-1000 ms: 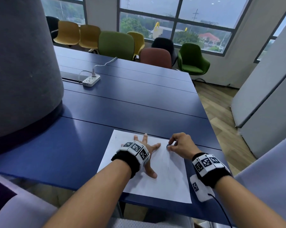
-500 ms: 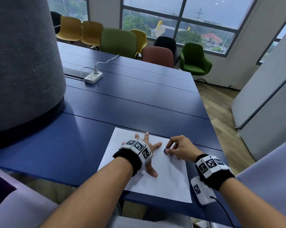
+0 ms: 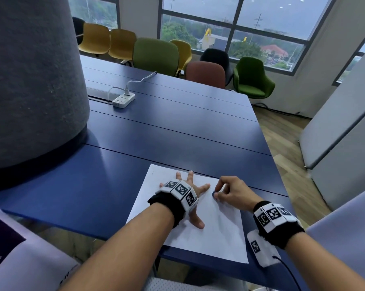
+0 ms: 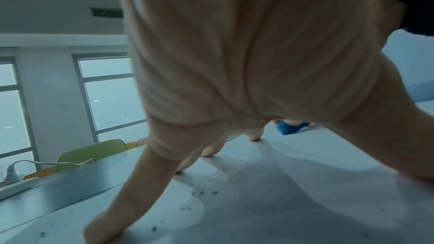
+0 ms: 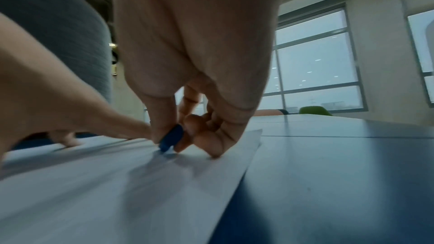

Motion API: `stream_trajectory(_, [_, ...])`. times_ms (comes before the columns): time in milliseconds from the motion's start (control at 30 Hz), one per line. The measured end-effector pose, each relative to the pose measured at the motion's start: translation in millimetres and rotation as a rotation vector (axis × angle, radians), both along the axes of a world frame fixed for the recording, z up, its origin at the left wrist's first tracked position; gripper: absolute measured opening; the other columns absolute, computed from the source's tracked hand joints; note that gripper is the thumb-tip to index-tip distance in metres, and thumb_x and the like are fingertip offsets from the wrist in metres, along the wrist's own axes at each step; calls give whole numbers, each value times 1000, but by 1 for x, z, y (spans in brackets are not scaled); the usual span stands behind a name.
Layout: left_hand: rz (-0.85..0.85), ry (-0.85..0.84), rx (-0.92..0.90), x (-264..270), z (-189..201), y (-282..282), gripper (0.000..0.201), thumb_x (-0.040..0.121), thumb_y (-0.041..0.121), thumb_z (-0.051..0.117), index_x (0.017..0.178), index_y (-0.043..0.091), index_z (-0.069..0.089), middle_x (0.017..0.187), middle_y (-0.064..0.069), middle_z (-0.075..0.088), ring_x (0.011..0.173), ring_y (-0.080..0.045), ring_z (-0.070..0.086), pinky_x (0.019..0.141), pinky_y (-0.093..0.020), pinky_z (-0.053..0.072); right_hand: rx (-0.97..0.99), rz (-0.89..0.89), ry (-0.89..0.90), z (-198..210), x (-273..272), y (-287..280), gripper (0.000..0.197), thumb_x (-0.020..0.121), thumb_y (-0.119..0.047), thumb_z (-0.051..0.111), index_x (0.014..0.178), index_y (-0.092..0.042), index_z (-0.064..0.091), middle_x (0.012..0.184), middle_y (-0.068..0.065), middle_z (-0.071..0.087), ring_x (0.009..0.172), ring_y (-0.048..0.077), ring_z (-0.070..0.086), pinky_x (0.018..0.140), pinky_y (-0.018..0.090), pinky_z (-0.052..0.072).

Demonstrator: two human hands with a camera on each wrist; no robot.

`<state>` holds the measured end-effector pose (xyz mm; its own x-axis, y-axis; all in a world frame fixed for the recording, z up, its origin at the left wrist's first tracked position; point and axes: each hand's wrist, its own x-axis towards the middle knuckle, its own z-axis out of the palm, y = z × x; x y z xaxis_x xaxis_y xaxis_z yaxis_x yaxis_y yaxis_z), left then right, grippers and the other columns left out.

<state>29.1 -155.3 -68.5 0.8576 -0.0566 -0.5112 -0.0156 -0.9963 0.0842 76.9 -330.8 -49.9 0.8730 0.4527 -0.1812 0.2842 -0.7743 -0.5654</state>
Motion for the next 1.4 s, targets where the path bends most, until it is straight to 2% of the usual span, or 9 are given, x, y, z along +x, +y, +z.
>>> stream_trajectory(233, [-5,-3,-16,0,0,-2,136,47,74,81,143,59,-15,158,-3,-31,143,-49,-21,103,-78,18,-13,-11,-55,4,9,-3,11,84,-20,71,87,-12,65,62,-3,61,49,4,52,44,10,39])
stream_trajectory(367, [4,-12,-11,2,-5,2,138,43,77,80,141,61,-17,157,-3,-33,142,-51,-21,101,-80,18,-71,172,50,5,0,-1,8,82,-24,72,84,-19,66,64,-6,63,53,2,52,53,16,42])
stream_trajectory(533, [-3,-10,-13,2,-4,1,137,46,75,80,142,59,-15,158,-3,-32,143,-50,-20,102,-79,19,-41,66,-32,4,10,-2,9,84,-23,71,87,-15,66,66,-2,62,54,5,53,50,17,44])
stream_trajectory(667, [-6,-12,-13,2,-5,2,138,44,76,80,142,59,-16,158,-4,-32,142,-51,-19,102,-79,20,-87,247,62,7,-3,0,7,82,-23,71,84,-19,66,63,-7,59,52,1,51,53,13,40])
stream_trajectory(833, [-10,-24,-9,2,-4,1,138,44,75,81,143,58,-14,159,-4,-30,142,-52,-18,102,-78,20,-25,136,-6,6,2,-1,6,81,-20,71,83,-17,66,62,-7,61,49,1,51,51,16,42])
stream_trajectory(967, [-15,-30,-2,1,-5,2,139,43,77,79,142,59,-15,159,-5,-30,143,-52,-17,101,-79,21,-91,323,101,9,-11,-1,4,77,-20,72,79,-19,67,58,-8,54,52,4,46,54,19,39])
stream_trajectory(1133, [-19,-23,-7,4,-7,2,140,42,78,80,142,58,-16,158,-5,-31,142,-52,-18,102,-78,21,-22,209,39,8,-11,0,5,77,-15,72,80,-14,68,57,-8,55,47,1,47,51,16,38])
stream_trajectory(1267, [-28,-29,-9,3,-8,4,139,40,80,77,141,59,-17,158,-6,-31,142,-53,-18,101,-79,20,-95,337,158,7,-23,-3,5,77,-20,72,79,-19,67,63,-7,58,55,4,49,56,19,41])
stream_trajectory(1400, [-34,-35,-3,4,-9,4,140,40,80,78,141,59,-17,158,-6,-30,142,-53,-18,101,-79,21,-58,238,27,9,-14,5,8,78,-14,71,75,-19,65,60,-8,55,48,0,49,51,13,38])
